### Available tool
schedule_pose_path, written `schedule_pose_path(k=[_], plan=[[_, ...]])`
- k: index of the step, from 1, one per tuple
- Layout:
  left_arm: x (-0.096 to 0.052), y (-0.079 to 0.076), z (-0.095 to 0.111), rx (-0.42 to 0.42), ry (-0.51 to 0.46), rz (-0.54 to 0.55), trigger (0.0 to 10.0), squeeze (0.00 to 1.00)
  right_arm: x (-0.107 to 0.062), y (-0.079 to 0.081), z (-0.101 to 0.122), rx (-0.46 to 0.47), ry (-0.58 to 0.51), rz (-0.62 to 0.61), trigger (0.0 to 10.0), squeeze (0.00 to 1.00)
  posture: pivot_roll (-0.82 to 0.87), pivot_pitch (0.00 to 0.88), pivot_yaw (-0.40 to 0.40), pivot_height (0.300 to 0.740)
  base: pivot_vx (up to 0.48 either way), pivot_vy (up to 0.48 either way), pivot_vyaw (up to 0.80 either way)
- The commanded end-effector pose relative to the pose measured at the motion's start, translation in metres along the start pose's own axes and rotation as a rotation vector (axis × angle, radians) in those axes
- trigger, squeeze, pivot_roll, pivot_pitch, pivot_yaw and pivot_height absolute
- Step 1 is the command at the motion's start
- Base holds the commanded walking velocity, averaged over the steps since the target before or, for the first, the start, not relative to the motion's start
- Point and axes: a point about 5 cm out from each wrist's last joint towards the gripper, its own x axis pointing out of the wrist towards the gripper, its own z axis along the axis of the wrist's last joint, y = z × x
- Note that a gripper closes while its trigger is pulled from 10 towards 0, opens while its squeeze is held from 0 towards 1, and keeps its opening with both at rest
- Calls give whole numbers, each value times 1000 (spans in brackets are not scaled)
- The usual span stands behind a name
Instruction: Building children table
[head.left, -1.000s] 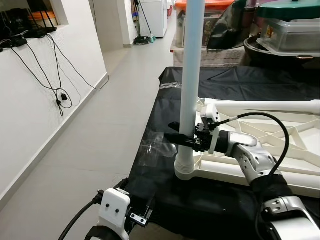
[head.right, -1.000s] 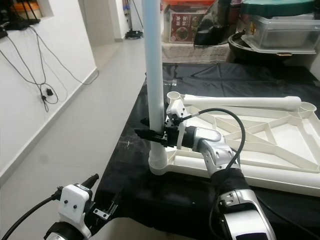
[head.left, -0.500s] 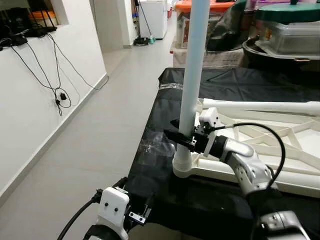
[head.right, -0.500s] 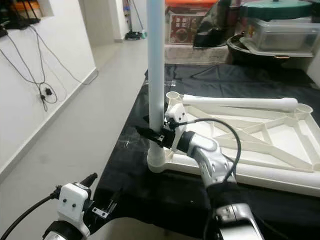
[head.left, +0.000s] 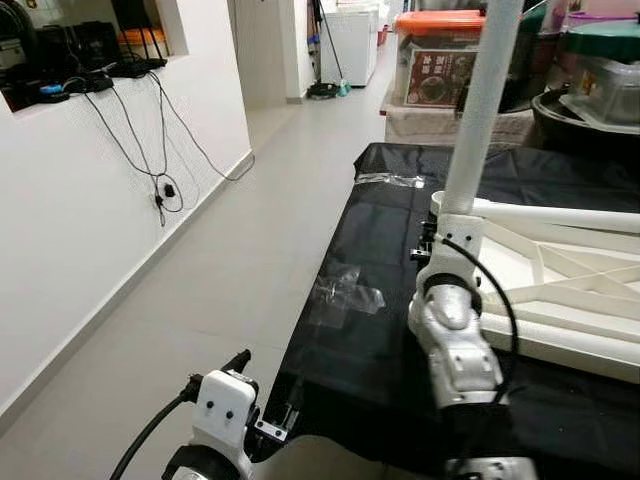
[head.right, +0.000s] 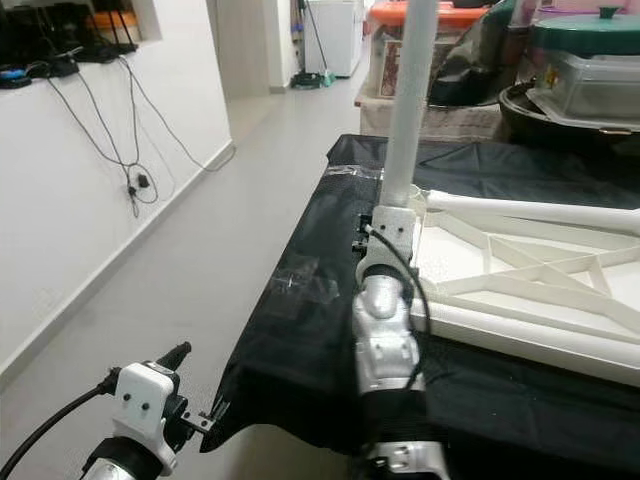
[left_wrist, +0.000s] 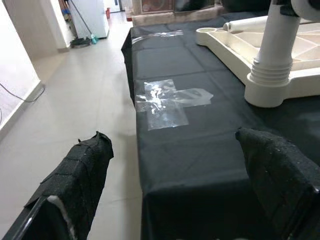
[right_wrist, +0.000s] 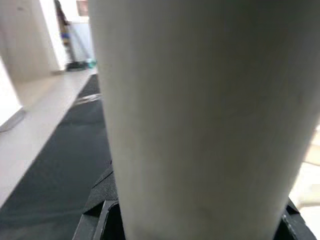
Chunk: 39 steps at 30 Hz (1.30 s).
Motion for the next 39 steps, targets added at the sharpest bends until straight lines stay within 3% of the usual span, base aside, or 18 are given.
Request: schedule_pose_path(k=[1, 11, 12, 13, 23, 24, 34, 35, 39], plan=[[0, 0, -4, 14, 17, -3, 10000, 0, -5, 6, -16, 49, 118, -61, 0, 0, 34, 15, 17, 740, 0, 0, 0], [-1, 1, -5, 14, 18, 1, 10000, 0, -11, 21, -15, 72, 142, -84, 0, 0, 32, 4, 16, 740, 0, 0, 0], [0, 1, -6, 14, 20, 0, 10000, 0, -10, 21, -14, 74, 136, -74, 8863, 0, 32, 4, 16, 740, 0, 0, 0], [0, 1, -7, 15, 21, -1, 10000, 0, -10, 21, -14, 75, 133, -68, 10000, 0, 32, 4, 16, 740, 0, 0, 0], [1, 1, -8, 16, 26, -5, 10000, 0, -7, 16, -19, 17, 112, 13, 10000, 0, 27, 0, 17, 740, 0, 0, 0], [1, 1, -8, 17, 26, -6, 10000, 0, -8, 16, -21, 13, 114, 28, 10000, 1000, 25, 0, 21, 740, 0, 0, 0], [0, 1, -9, 19, 29, -8, 10000, 0, -7, 12, -15, -15, 50, 67, 10000, 1000, 23, 8, 23, 740, 0, 0, 0], [0, 1, -9, 18, 30, -7, 10000, 0, -6, 9, -13, -12, 30, 86, 10000, 0, 23, 8, 23, 740, 0, 0, 0], [0, 0, -11, 17, 34, -6, 10000, 0, -2, -1, -10, 5, -26, 154, 10000, 0, 18, 15, 25, 740, 0, 0, 0]])
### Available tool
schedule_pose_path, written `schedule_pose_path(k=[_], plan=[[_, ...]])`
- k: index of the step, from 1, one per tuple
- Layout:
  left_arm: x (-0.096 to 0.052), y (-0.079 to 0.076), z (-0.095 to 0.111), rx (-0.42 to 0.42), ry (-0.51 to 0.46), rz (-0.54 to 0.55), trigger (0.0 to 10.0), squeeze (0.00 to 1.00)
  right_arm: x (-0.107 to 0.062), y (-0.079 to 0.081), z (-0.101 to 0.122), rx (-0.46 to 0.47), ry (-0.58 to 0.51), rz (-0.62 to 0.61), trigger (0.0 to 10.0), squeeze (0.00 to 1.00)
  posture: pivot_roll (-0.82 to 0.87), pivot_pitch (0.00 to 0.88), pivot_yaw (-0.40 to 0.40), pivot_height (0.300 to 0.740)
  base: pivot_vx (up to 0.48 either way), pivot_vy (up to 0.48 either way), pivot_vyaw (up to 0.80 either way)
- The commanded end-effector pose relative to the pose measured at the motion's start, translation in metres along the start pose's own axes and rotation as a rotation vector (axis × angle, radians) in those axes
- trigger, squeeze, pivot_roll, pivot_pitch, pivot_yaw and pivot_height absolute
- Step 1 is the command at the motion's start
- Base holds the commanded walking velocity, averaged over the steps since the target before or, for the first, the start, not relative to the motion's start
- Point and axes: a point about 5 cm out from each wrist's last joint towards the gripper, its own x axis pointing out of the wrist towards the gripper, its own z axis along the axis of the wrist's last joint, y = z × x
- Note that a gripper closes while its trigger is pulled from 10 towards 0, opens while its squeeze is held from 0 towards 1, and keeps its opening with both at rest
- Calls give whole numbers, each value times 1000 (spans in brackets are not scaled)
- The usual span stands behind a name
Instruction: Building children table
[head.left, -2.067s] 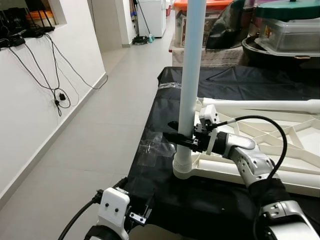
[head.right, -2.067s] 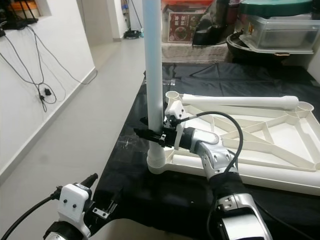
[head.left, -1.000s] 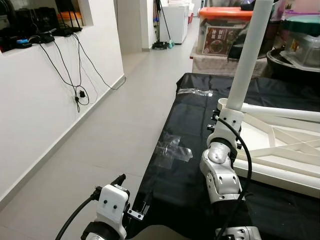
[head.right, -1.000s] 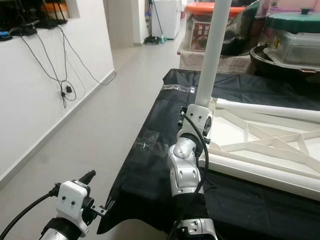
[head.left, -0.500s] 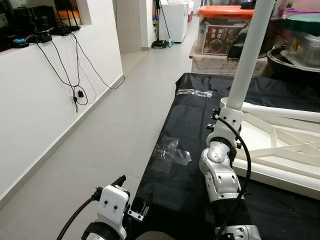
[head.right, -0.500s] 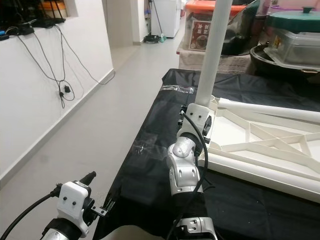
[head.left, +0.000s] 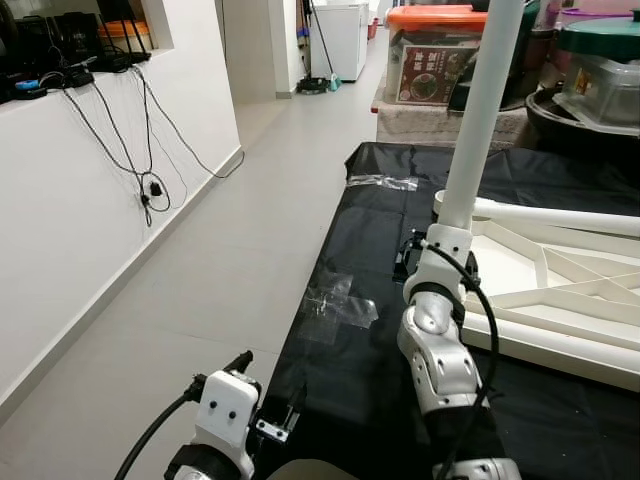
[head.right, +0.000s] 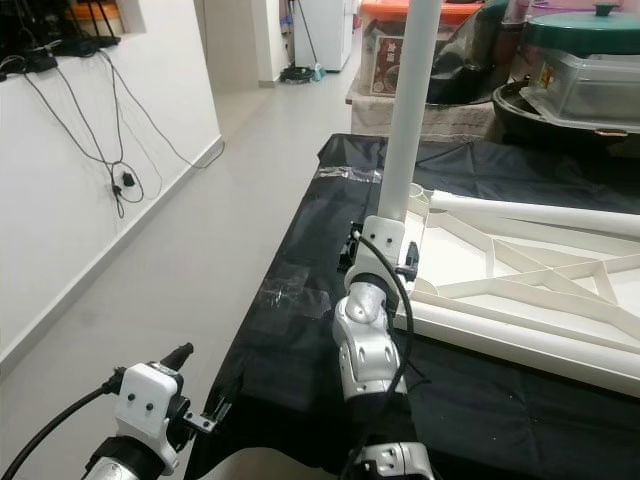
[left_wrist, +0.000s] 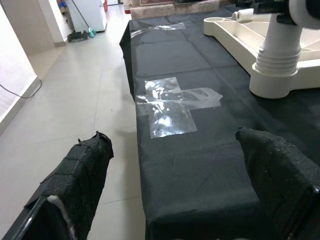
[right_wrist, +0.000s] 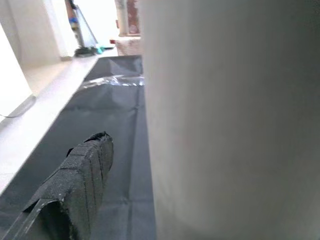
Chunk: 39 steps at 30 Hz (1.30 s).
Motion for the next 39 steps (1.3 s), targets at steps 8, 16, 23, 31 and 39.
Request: schedule_pose_path(k=[8, 16, 23, 31, 39], plan=[[-1, 1, -5, 7, 18, -3, 10000, 0, 5, -8, 6, 100, -76, 218, 10000, 0, 15, 20, 26, 740, 0, 0, 0], [-1, 1, -4, 9, 16, -1, 10000, 0, 16, -25, 8, 67, -117, 313, 10000, 0, 16, 22, 24, 740, 0, 0, 0], [0, 0, -4, 11, 14, -2, 10000, 0, 29, -37, 11, 80, -125, 499, 10000, 0, 17, 24, 24, 740, 0, 0, 0], [0, 0, -3, 16, 12, -3, 10000, 0, 48, -43, 28, 62, -157, 621, 10000, 0, 16, 24, 24, 740, 0, 0, 0], [0, 1, -3, 20, 14, 0, 10000, 0, 55, -40, 31, 78, -117, 794, 10000, 0, 21, 23, 22, 740, 0, 0, 0]])
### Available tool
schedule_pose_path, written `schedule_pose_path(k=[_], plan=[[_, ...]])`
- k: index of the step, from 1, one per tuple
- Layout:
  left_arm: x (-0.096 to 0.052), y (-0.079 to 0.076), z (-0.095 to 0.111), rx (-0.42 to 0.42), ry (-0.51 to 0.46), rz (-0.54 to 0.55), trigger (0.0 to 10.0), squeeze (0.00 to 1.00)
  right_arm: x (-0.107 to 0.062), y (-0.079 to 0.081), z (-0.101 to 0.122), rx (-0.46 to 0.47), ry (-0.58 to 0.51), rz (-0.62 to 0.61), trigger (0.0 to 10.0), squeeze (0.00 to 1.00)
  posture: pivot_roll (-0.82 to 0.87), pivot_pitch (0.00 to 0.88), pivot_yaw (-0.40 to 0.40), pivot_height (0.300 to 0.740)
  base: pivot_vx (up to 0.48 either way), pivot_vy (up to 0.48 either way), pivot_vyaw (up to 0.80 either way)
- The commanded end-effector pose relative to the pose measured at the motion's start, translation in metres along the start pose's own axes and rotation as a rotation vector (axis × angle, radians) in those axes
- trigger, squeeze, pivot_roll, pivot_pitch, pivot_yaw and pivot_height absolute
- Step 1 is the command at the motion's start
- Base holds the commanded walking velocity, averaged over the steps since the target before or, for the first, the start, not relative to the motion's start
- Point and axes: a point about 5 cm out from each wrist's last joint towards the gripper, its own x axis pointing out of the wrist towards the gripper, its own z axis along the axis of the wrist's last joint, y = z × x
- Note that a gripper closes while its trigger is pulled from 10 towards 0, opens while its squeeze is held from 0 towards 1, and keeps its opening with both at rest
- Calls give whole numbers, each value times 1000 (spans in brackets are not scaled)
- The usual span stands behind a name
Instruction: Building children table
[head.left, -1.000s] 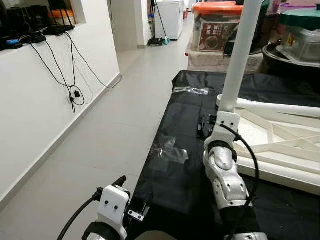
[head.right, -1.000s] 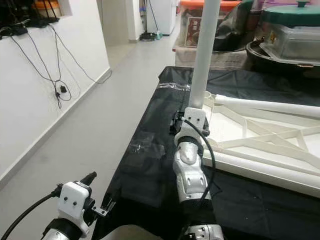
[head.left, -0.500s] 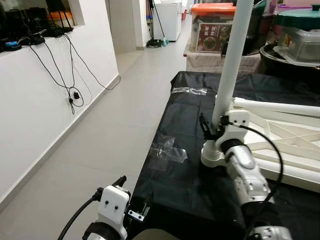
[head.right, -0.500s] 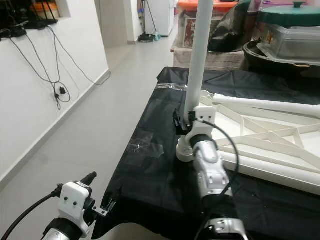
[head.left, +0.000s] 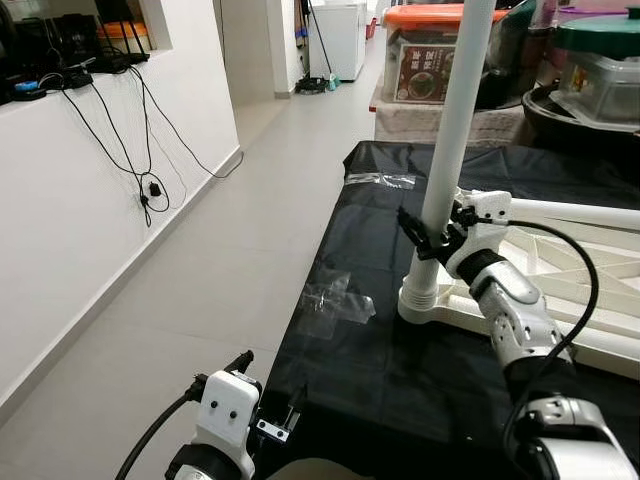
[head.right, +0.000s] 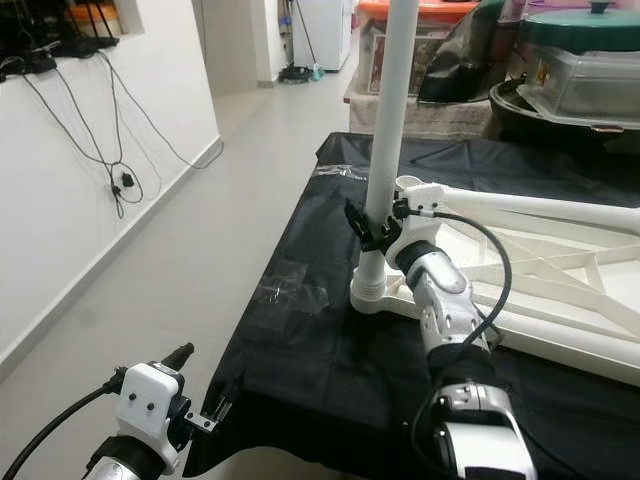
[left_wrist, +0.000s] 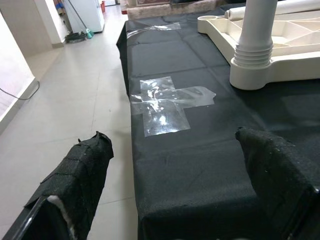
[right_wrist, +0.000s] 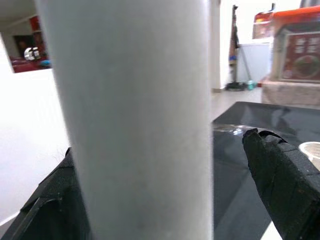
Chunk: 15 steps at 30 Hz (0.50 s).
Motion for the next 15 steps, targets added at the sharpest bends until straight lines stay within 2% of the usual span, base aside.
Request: schedule_pose_path(k=[1, 7, 15], plan=[[-1, 1, -4, 18, 17, 1, 10000, 0, 5, 5, 1, 15, 4, 54, 10000, 0, 21, 23, 22, 740, 0, 0, 0], [-1, 2, -4, 19, 17, 0, 10000, 0, 10, 9, 0, 11, 59, 210, 10000, 0, 21, 25, 25, 740, 0, 0, 0], [-1, 1, -4, 19, 17, -2, 10000, 0, 16, 11, 1, -6, 88, 282, 10000, 0, 21, 25, 25, 740, 0, 0, 0]])
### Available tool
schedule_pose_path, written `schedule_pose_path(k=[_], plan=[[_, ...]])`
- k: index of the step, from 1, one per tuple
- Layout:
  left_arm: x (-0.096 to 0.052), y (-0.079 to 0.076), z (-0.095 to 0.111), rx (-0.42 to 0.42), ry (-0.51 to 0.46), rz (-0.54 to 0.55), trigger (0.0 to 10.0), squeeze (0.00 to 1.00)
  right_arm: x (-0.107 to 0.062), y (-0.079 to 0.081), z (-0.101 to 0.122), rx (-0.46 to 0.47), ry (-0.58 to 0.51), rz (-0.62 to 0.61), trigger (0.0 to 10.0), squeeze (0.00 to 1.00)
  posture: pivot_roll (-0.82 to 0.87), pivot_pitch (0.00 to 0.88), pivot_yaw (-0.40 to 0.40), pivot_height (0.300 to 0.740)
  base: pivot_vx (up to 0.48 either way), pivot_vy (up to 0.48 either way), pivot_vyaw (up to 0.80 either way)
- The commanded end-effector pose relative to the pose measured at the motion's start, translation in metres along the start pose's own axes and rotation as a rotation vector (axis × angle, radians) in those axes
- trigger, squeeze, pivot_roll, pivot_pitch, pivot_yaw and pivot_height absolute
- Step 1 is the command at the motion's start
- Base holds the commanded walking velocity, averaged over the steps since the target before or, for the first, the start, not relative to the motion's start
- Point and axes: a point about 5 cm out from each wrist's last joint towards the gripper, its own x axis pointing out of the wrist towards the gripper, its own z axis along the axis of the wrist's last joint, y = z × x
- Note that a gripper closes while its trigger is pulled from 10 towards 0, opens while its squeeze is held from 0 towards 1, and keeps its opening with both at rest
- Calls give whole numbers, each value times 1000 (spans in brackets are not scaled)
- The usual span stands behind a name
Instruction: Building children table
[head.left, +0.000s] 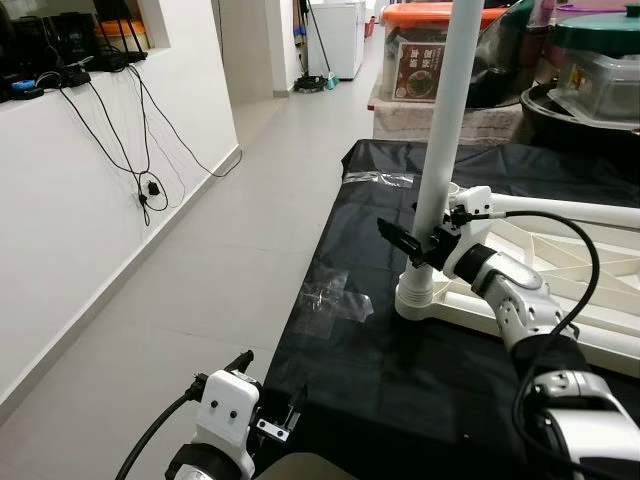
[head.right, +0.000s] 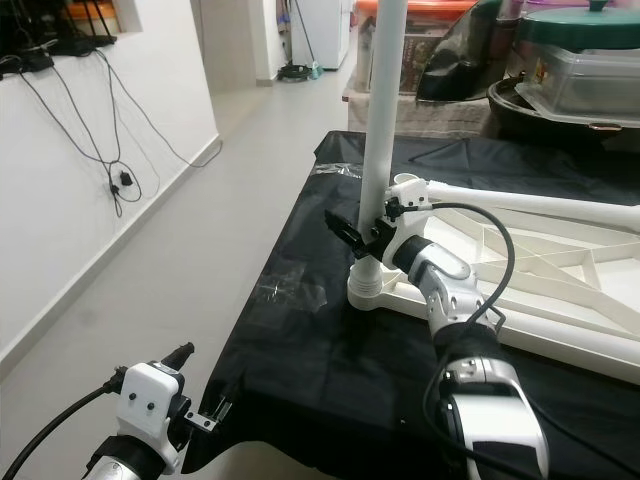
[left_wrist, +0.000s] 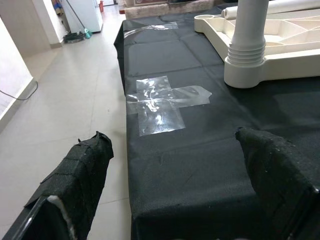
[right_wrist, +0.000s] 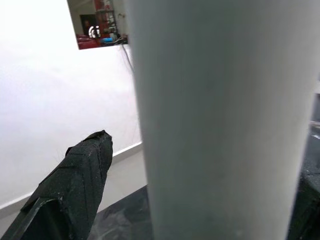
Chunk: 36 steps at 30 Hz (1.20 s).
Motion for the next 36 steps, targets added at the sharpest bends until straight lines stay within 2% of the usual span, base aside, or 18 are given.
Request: schedule_pose_path(k=[1, 13, 14, 17, 18, 19, 20, 33, 35, 36], plan=[[-1, 1, -4, 18, 17, -2, 10000, 0, 8, 5, 3, -17, 4, 42, 10000, 0, 21, 25, 25, 740, 0, 0, 0], [-1, 0, -5, 17, 18, -3, 10000, 0, 16, 2, 10, -24, 16, 70, 10000, 0, 20, 22, 21, 740, 0, 0, 0], [-1, 0, -5, 18, 18, -3, 10000, 0, 17, 3, 11, -29, 19, 77, 9608, 0, 20, 22, 21, 740, 0, 0, 0], [-1, 0, -5, 17, 18, -4, 10000, 0, 17, 3, 12, -34, 23, 82, 9765, 0, 22, 13, 21, 740, 0, 0, 0], [-1, 0, -5, 17, 19, -4, 10000, 0, 18, 2, 13, -38, 20, 74, 3294, 0, 22, 13, 21, 740, 0, 0, 0], [-1, 0, -5, 17, 19, -4, 10000, 0, 18, 2, 13, -38, 20, 74, 3294, 0, 22, 13, 21, 740, 0, 0, 0], [0, 0, -5, 17, 19, -4, 10000, 0, 19, 2, 14, -39, 22, 74, 0, 0, 22, 13, 21, 740, 0, 0, 0], [1, -1, -6, 19, 19, -10, 10000, 0, 14, 8, -3, -18, 46, 119, 0, 0, 13, 3, 25, 740, 0, 0, 0], [1, -1, -6, 20, 18, -10, 10000, 0, 14, 8, -8, -15, 53, 83, 0, 0, 13, 3, 25, 740, 0, 0, 0], [1, 0, -6, 21, 17, -10, 10000, 0, 13, 7, -14, -17, 55, -4, 0, 0, 9, 0, 26, 740, 0, 0, 0]])
